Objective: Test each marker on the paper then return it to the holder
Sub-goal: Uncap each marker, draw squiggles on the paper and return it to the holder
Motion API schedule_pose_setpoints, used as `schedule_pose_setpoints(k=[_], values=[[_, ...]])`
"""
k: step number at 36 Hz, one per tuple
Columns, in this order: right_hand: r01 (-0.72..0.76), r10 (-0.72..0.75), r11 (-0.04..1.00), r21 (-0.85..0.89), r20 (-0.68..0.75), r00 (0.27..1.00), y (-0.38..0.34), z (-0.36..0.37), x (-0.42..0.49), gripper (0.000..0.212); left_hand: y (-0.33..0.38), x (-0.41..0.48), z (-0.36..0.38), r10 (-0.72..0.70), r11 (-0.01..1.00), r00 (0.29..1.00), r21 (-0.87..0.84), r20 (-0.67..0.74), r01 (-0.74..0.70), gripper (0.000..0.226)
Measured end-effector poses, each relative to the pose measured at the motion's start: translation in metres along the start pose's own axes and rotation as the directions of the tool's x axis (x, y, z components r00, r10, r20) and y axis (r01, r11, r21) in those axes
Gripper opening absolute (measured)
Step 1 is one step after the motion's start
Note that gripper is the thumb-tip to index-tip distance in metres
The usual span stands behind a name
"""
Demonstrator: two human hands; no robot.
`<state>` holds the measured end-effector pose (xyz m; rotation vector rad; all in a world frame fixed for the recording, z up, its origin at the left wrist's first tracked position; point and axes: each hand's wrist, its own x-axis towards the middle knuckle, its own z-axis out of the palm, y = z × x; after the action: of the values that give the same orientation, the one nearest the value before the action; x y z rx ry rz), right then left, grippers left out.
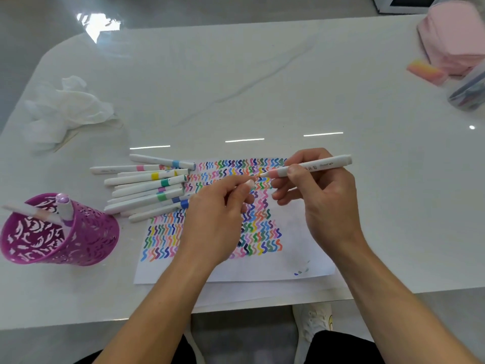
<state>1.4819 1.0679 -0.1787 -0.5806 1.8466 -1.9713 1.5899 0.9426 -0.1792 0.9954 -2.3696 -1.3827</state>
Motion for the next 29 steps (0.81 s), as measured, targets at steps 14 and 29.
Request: schedule_pose_setpoints(k=[14, 29], values=[[-0.040, 0.047, 0.994, -0.106, 0.056, 0.997, 0.000, 0.009, -0.004, 0.013, 0.002, -0.002, -0.004, -0.024, 0.992, 0.991, -0.117, 0.135, 0.040, 0.024], [-0.073, 0.078, 0.995, -0.071, 0.079, 0.994, -0.002, 0.012, -0.003, 0.015, 0.002, -0.011, -0.004, 0.009, 0.981, 0.991, -0.194, 0.133, 0.017, 0.023]])
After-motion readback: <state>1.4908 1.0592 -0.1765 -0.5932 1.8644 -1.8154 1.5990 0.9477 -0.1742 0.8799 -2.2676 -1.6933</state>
